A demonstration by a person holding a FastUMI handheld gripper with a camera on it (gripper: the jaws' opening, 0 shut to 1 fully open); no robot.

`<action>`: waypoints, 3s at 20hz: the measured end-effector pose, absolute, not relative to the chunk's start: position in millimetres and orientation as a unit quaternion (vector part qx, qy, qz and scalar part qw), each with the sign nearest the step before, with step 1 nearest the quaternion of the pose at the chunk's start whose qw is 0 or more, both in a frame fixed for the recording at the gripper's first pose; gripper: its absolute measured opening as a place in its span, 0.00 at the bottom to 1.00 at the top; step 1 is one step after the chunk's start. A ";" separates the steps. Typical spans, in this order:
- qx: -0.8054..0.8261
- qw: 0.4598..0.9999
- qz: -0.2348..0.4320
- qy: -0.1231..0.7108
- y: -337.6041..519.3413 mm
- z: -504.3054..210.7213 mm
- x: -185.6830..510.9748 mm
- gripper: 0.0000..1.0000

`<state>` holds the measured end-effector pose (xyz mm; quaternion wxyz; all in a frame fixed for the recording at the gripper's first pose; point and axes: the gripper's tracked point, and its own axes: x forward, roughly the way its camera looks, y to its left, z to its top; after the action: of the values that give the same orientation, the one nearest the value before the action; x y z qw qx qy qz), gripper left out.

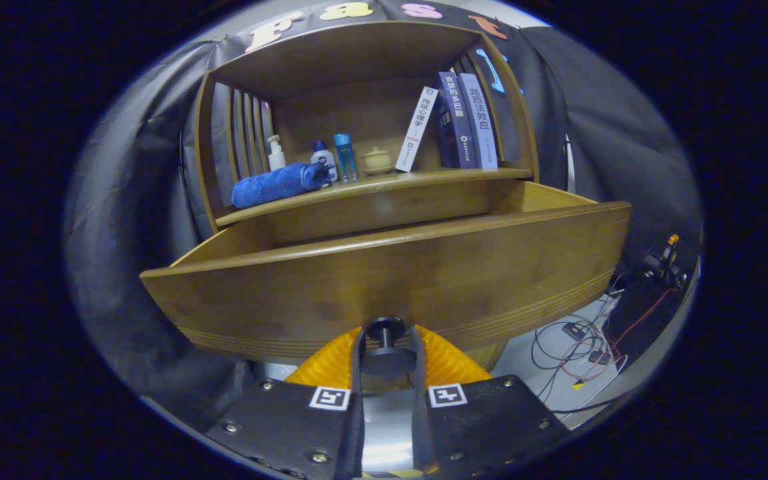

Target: Pull open the drawer, take out the items inside it, and place them on the countertop above the cabinet.

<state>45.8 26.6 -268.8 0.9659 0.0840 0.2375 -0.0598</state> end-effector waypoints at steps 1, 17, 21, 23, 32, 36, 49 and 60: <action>0.082 0.966 -0.060 0.238 26.7 -269.2 41.5 0.29; 0.108 0.974 -0.035 0.197 29.9 -249.3 45.6 0.48; 0.087 0.981 -0.048 0.164 26.8 -210.6 52.0 0.62; 0.065 0.984 -0.057 0.154 26.1 -191.3 55.1 0.62; 0.005 0.981 -0.067 0.184 28.8 -148.6 80.9 0.62; 0.002 0.967 -0.085 0.240 19.9 -156.4 120.0 0.62; 0.084 0.852 -0.153 0.494 6.1 -255.0 167.8 0.63; 0.083 0.795 -0.145 0.582 12.0 -305.0 153.7 0.63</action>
<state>153.7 12.0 -305.0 0.7955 0.0835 0.5824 -0.1451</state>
